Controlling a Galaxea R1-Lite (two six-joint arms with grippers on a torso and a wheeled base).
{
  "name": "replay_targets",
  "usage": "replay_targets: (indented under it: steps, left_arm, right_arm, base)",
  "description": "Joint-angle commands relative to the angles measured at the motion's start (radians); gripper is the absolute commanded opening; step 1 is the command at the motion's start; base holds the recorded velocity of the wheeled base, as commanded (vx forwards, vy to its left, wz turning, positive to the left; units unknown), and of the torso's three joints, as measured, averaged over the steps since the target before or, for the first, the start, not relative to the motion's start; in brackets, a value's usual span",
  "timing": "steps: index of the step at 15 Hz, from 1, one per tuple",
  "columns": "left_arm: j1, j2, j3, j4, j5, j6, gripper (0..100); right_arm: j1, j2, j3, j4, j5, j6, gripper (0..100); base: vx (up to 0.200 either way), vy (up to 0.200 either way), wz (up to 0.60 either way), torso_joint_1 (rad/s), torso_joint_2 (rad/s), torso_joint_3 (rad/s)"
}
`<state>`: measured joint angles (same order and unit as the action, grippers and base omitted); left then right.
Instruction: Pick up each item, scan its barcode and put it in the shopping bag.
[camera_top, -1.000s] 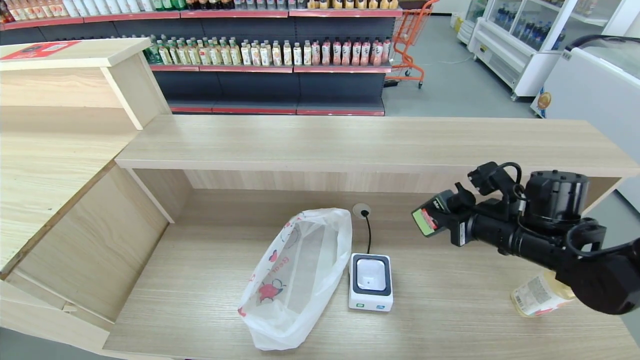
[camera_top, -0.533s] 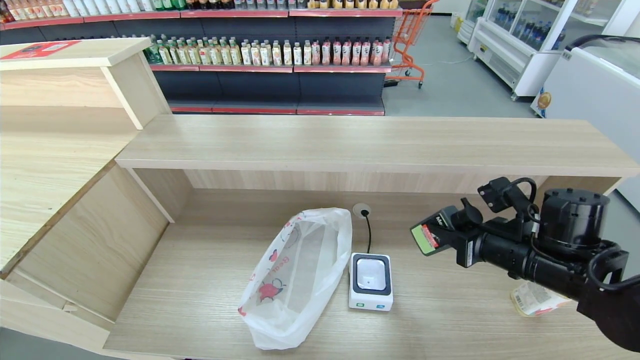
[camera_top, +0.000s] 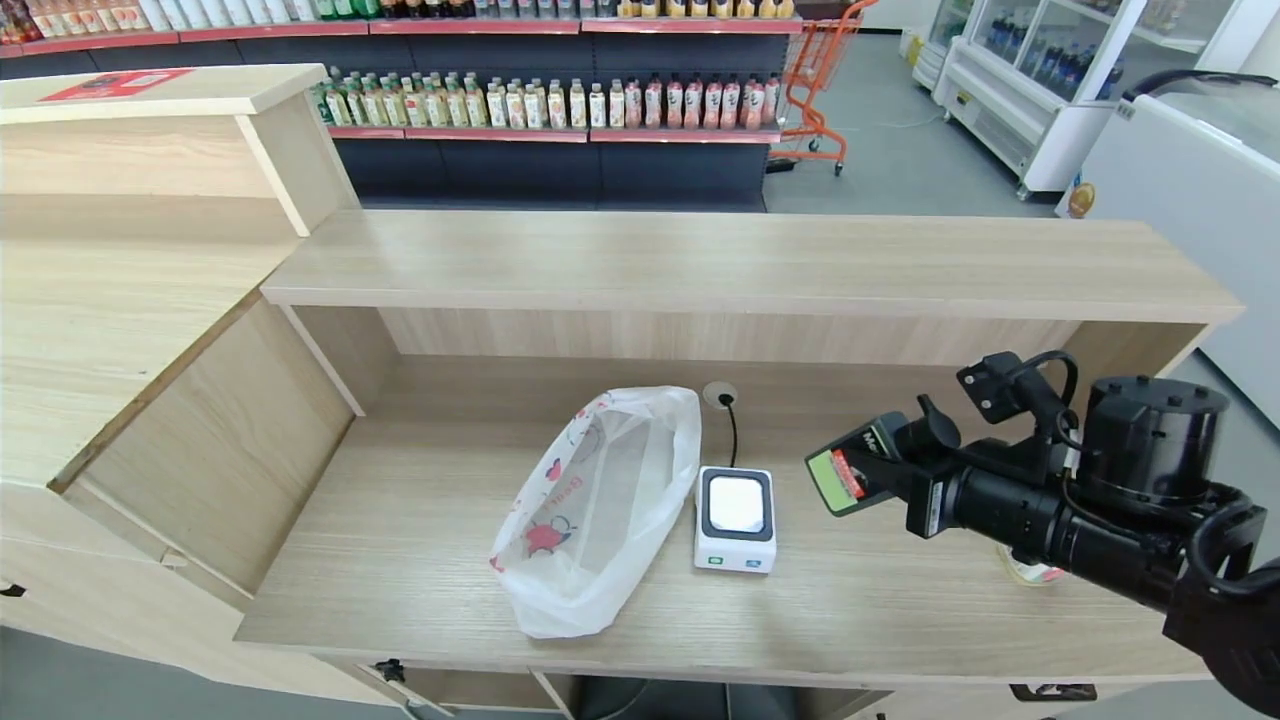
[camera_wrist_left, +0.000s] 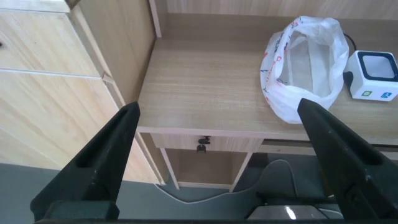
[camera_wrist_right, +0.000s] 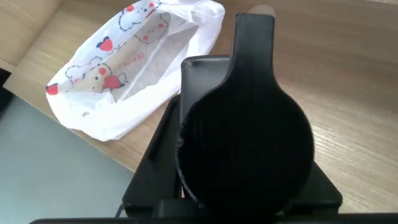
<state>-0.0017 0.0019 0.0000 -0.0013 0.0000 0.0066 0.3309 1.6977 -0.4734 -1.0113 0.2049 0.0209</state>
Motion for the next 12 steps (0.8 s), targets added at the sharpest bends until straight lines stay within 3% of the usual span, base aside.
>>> replay_targets:
  steps: [1, 4, 10, 12]
  left_arm:
    - [0.000, 0.000, 0.000, 0.000, 0.000, 0.000, 100]
    - [0.000, 0.000, 0.000, 0.000, 0.000, -0.004, 100]
    - [0.000, 0.000, 0.000, 0.000, 0.000, 0.001, 100]
    - [0.000, 0.000, 0.000, 0.000, 0.000, 0.000, 100]
  right_arm:
    - [0.002, -0.004, 0.001, -0.003, 0.002, 0.004, 0]
    - [0.013, -0.004, -0.008, 0.023, -0.001, 0.111, 0]
    - [0.013, 0.039, -0.063, 0.063, 0.021, 0.140, 0]
    - [0.013, 0.042, -0.080, 0.063, 0.022, 0.140, 0]
  base:
    - [0.000, 0.000, 0.00, 0.000, 0.00, 0.000]
    - [-0.200, 0.133, 0.00, 0.017, 0.01, -0.002]
    - [-0.200, 0.200, 0.00, -0.006, 0.01, 0.005]
    - [0.000, 0.000, 0.00, 0.000, 0.00, 0.000]
